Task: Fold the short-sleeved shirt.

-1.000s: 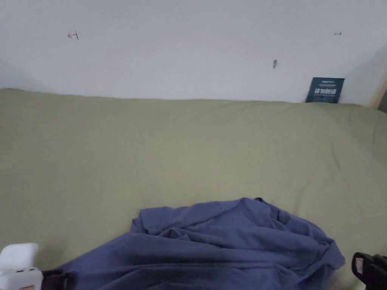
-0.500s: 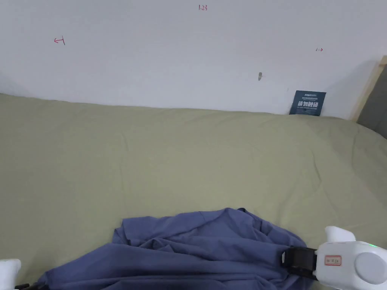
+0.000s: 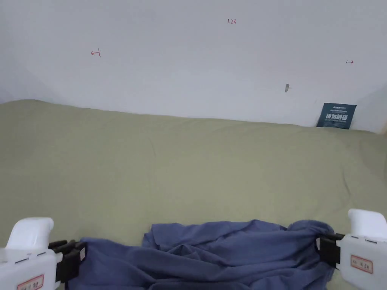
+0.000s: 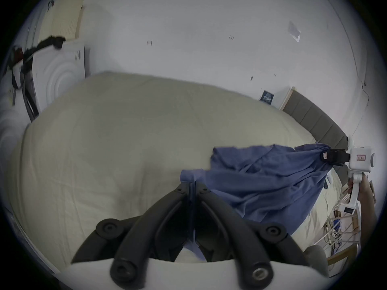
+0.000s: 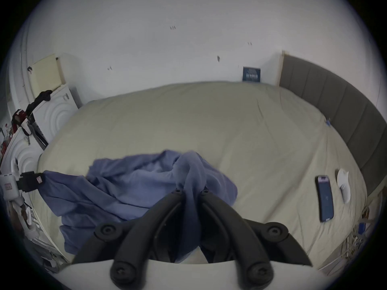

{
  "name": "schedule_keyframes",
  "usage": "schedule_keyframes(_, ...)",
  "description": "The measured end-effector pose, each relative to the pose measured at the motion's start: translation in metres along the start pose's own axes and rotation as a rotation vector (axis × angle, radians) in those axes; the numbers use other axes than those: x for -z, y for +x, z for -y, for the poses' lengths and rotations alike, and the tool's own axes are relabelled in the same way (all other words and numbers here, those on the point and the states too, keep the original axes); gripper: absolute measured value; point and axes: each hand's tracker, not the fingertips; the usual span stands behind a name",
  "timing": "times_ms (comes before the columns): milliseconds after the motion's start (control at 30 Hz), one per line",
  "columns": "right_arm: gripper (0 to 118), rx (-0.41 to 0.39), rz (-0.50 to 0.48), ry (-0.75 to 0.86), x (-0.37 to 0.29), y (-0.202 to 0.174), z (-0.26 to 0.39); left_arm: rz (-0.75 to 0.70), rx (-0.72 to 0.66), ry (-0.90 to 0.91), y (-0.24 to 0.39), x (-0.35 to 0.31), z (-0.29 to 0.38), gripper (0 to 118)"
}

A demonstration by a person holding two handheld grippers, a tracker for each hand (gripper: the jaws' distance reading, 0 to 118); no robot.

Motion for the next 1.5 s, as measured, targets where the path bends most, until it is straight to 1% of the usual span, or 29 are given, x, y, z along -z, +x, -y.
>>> schedule_keyframes(133, 8, -0.034, -0.029, 0.059, -0.015, -0.017, -0.038, 0.046, 0.031, 0.073, 0.014, -0.020, -0.042, 4)
schedule_keyframes(300, 8, -0.075, -0.052, 0.143, -0.033, -0.039, -0.088, 0.048, 0.071, 0.167, 0.026, -0.036, -0.094, 4)
schedule_keyframes(467, 8, -0.129, -0.063, 0.260, -0.060, -0.059, -0.144, 0.053, 0.110, 0.250, 0.038, -0.059, -0.142, 4)
schedule_keyframes(567, 8, -0.141, -0.064, 0.307, -0.074, -0.070, -0.178, 0.062, 0.124, 0.294, 0.043, -0.070, -0.175, 4)
schedule_keyframes(633, 8, -0.164, -0.061, 0.350, -0.083, -0.077, -0.199, 0.079, 0.133, 0.309, 0.046, -0.075, -0.197, 4)
schedule_keyframes(733, 8, -0.187, -0.046, 0.377, -0.091, -0.087, -0.231, 0.064, 0.150, 0.339, 0.051, -0.081, -0.230, 4)
schedule_keyframes(833, 8, -0.190, -0.036, 0.396, -0.095, -0.095, -0.255, 0.059, 0.160, 0.365, 0.056, -0.085, -0.256, 4)
schedule_keyframes(900, 8, -0.204, -0.028, 0.408, -0.093, -0.099, -0.268, 0.053, 0.171, 0.376, 0.058, -0.086, -0.268, 4)
schedule_keyframes(1100, 8, -0.203, -0.029, 0.396, -0.077, -0.107, -0.290, 0.036, 0.173, 0.381, 0.052, -0.070, -0.300, 4)
schedule_keyframes(1200, 8, -0.204, -0.028, 0.387, -0.061, -0.110, -0.298, 0.024, 0.162, 0.375, 0.046, -0.058, -0.312, 4)
schedule_keyframes(1333, 8, -0.186, -0.033, 0.377, -0.035, -0.110, -0.309, 0.011, 0.139, 0.373, 0.036, -0.037, -0.324, 4)
schedule_keyframes(1500, 8, -0.187, -0.009, 0.372, -0.002, -0.109, -0.328, -0.017, 0.131, 0.379, 0.027, -0.015, -0.339, 4)
